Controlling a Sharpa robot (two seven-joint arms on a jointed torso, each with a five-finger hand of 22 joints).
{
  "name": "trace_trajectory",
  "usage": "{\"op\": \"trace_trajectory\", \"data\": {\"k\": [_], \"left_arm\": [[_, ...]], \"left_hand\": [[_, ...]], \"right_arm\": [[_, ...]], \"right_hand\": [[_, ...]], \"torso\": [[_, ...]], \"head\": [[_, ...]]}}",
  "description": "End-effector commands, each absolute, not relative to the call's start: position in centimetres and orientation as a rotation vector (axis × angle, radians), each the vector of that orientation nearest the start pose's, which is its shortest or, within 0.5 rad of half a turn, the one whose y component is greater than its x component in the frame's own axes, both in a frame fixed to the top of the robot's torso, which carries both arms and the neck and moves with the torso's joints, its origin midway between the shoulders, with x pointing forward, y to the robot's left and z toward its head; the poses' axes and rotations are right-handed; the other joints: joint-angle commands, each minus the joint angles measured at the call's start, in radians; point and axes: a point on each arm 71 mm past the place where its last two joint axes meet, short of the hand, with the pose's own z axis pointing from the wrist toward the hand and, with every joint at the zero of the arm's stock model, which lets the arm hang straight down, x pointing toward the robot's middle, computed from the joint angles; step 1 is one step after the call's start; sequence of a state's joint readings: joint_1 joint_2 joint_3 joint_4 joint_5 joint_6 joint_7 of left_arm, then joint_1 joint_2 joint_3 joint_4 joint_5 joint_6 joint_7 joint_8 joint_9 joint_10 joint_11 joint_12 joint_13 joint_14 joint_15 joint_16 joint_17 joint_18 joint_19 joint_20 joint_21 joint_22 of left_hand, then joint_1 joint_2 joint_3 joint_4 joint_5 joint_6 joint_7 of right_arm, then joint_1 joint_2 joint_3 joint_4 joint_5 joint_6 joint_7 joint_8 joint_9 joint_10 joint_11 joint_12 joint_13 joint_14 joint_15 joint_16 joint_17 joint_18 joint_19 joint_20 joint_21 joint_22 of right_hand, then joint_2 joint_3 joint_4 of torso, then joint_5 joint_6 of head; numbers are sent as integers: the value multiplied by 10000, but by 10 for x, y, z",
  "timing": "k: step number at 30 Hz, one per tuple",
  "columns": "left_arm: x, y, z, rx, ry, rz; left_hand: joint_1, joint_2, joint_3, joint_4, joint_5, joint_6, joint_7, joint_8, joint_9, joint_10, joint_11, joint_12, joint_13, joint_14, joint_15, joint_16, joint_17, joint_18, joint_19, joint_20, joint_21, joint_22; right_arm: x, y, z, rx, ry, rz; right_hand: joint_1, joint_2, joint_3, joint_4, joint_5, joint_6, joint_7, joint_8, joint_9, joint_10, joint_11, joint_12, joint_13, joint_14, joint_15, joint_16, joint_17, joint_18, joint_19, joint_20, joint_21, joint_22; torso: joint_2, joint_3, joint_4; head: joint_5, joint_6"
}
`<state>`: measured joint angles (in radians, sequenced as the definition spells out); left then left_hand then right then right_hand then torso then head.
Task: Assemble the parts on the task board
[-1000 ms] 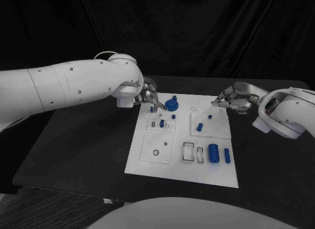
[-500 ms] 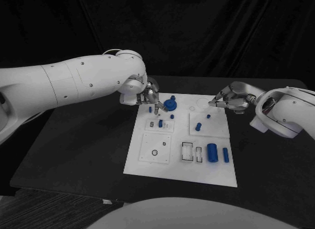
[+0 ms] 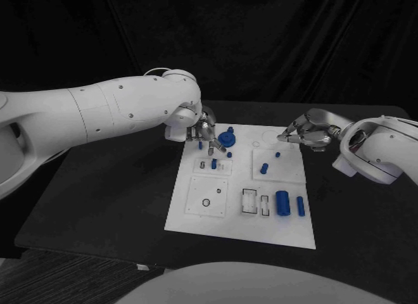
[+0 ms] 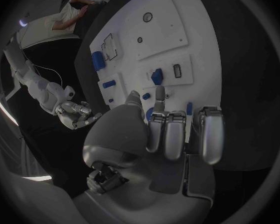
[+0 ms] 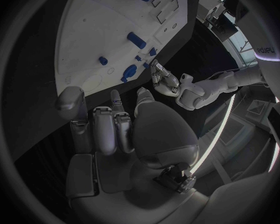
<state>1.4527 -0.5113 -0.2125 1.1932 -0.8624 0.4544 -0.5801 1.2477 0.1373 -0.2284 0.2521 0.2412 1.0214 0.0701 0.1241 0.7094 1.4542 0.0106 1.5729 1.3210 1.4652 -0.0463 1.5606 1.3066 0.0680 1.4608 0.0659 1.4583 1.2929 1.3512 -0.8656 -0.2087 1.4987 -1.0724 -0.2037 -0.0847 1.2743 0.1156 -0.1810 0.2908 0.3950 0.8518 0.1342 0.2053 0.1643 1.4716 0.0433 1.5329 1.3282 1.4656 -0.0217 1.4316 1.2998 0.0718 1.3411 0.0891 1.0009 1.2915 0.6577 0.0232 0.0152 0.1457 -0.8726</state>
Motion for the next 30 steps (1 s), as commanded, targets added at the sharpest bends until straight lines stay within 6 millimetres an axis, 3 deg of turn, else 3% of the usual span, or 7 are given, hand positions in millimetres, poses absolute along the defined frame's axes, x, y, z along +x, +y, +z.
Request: {"op": "trace_trajectory", "data": {"k": [1,8,30], "left_arm": [[536,145,-188,238,25852,-2802],[536,145,-194,255,25999,-2651],[535,141,-210,480,26244,-2344]], "left_hand": [[390,112,337,-189,67,224,-1,-100,-162,1166,-106,-21,2498,1056,-50,102,2642,-409,523,-46,140,2334],[492,117,507,-300,113,370,-43,-128,-268,1166,-145,-21,2498,1056,-85,102,2642,-429,574,-80,211,2372],[362,54,656,-315,114,802,-165,6,-269,1166,-239,-21,2498,1056,-159,102,2642,-429,586,-146,205,2379]], "right_arm": [[493,-224,-186,884,19022,7155],[492,-225,-186,904,19016,7142],[492,-224,-186,880,19036,7158]], "right_hand": [[283,63,-278,-25,210,-83,-13,56,-93,-113,64,-388,1588,392,49,-186,1424,449,-81,21,-144,1119],[281,62,-296,-28,212,-82,-15,61,-95,-124,61,-395,1578,385,48,-198,1413,452,-85,21,-169,1114],[286,63,-305,-33,216,-82,-16,63,-96,-133,62,-401,1571,381,48,-206,1405,455,-90,21,-192,1109]], "torso": [[-12,7,18],[-10,9,8],[-11,12,7]], "head": [[-24,0],[-71,0],[-38,0]]}}
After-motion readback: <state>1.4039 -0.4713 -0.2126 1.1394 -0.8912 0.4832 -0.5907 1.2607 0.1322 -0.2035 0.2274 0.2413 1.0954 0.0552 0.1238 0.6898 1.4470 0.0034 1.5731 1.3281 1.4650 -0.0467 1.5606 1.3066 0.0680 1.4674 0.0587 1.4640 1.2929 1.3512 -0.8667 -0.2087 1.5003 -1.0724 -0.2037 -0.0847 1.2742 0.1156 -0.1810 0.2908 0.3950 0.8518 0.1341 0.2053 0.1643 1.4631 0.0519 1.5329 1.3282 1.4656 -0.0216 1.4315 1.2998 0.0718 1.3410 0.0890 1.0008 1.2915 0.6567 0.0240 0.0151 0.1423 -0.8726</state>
